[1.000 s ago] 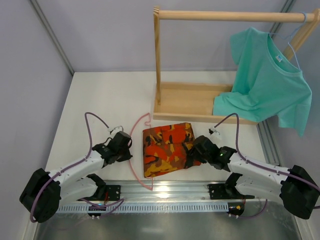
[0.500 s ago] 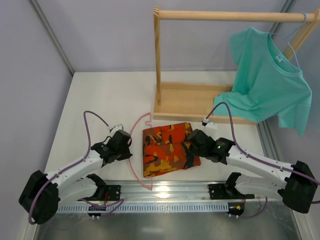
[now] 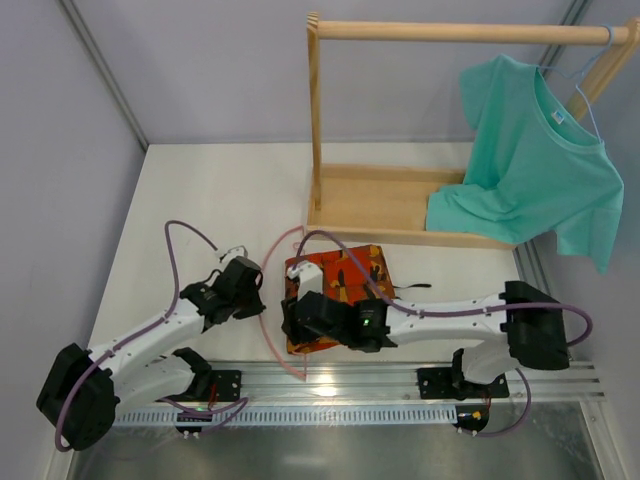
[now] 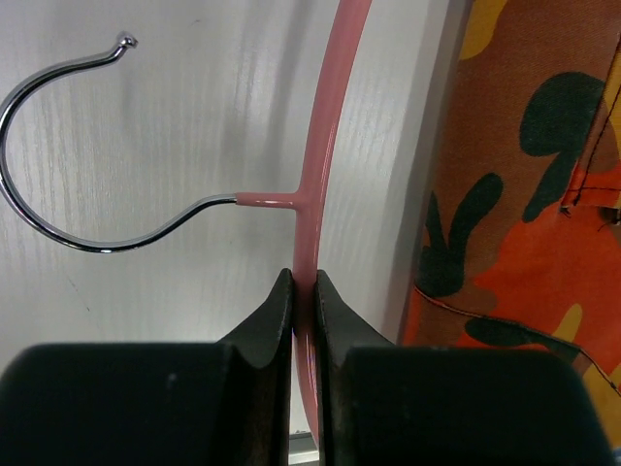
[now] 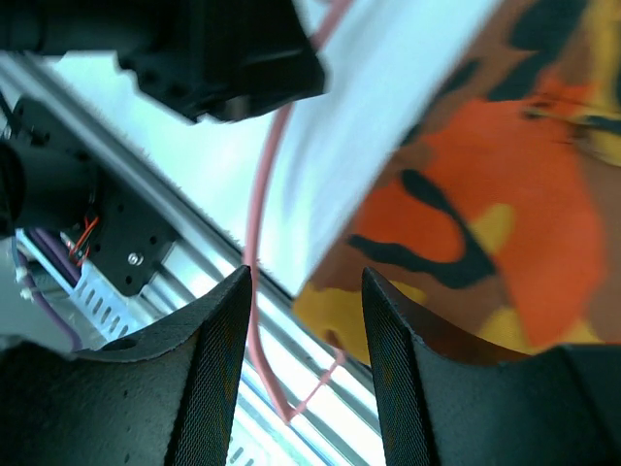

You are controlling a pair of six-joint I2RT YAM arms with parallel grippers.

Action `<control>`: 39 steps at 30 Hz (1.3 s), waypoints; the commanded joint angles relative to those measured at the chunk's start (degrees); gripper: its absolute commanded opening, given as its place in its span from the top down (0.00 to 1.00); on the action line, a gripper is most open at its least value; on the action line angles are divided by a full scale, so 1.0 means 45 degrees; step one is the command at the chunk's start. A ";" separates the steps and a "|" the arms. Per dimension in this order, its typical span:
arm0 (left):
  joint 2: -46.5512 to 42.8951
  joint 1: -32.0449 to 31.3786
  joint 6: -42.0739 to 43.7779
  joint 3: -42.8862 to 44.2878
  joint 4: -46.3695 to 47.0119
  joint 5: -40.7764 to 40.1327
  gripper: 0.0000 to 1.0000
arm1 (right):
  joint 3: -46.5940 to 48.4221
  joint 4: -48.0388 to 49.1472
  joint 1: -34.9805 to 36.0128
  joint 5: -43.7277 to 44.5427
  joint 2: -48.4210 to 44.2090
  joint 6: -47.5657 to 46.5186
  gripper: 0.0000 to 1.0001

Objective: Place the trousers on the hanger
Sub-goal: Pass the hanger from the left arm to the right

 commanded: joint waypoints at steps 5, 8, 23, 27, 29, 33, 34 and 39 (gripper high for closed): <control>-0.0413 -0.0002 -0.0633 0.0847 0.0231 0.0600 1.00 | 0.1007 0.3503 0.1307 0.1010 0.2220 -0.0580 0.48; -0.0608 -0.0002 -0.0751 0.0867 0.0231 0.0698 1.00 | 0.1299 0.3680 0.1620 0.1752 0.2865 -0.0697 0.47; -0.0589 -0.0002 -0.0751 0.1023 0.0036 0.0581 1.00 | 0.2491 0.2997 0.2187 0.3122 0.5151 -0.0522 0.49; -0.0628 -0.0002 -0.0809 0.0984 0.0095 0.0659 1.00 | 0.2588 0.2919 0.2285 0.3238 0.5385 -0.0366 0.63; -0.0686 -0.0002 -0.0809 0.1061 0.0095 0.0659 1.00 | 0.2608 0.2782 0.2324 0.3317 0.5425 -0.0210 0.79; -0.0804 -0.0002 -0.0324 0.1877 -0.0295 0.0328 1.00 | 0.2862 0.2336 0.2324 0.3064 0.5211 -0.0131 0.96; -0.0804 -0.0002 -0.0186 0.2327 -0.0567 0.0095 1.00 | 0.2843 0.2391 0.2324 0.3024 0.4901 -0.0150 0.96; -0.0979 -0.0002 0.0343 0.4458 -0.1917 0.0033 1.00 | 0.2063 0.3679 0.2343 0.2887 0.3475 -0.0131 0.96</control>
